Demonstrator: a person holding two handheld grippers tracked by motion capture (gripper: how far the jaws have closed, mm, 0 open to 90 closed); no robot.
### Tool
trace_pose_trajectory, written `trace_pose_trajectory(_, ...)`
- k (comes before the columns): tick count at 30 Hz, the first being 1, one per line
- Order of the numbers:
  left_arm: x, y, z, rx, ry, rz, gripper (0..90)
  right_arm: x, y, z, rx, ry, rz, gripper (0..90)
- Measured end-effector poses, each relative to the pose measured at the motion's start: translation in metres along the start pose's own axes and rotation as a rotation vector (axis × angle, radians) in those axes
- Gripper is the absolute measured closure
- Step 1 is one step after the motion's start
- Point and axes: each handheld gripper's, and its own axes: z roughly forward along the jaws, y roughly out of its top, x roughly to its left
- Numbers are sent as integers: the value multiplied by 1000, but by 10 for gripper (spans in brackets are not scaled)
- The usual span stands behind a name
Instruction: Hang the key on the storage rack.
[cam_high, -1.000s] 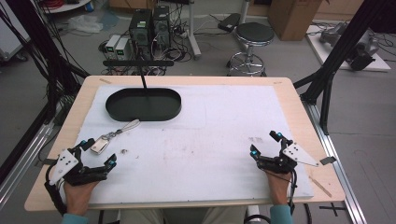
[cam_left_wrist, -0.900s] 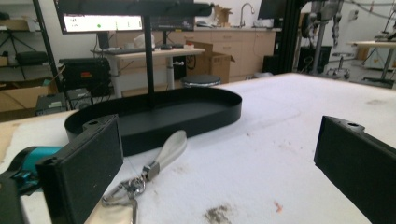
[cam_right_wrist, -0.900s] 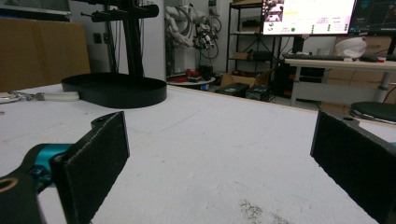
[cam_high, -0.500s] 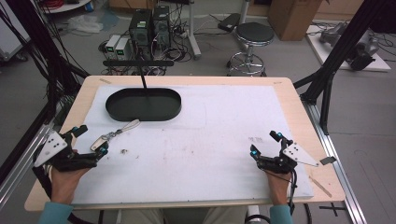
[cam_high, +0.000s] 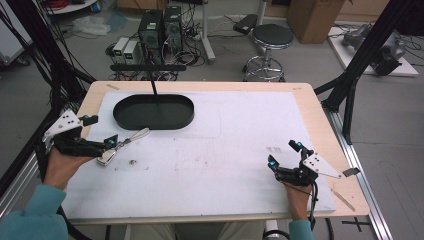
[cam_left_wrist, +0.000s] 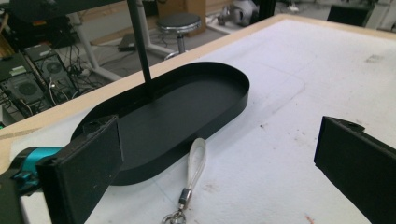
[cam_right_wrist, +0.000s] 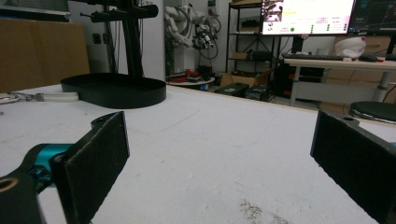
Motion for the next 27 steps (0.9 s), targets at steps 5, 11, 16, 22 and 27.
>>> trace_pose_trajectory(5, 9, 12, 9, 59, -20, 12, 17, 0, 0, 0, 0, 0, 1, 39)
trace_pose_trajectory(11, 16, 20, 21, 144, -29, 63, 17, 0, 0, 0, 0, -1, 3, 39)
trace_pose_trajectory(16, 22, 21, 32, 191, -40, 105, 43, 0, 0, 0, -1, -1, 4, 39)
trace_pose_trajectory(22, 27, 16, 46, 269, -61, 111, 43, 0, 0, 0, -2, 0, 0, 39)
trace_pose_trajectory(27, 31, 17, 60, 357, -92, 129, 43, 0, 0, 0, -2, 0, 1, 39)
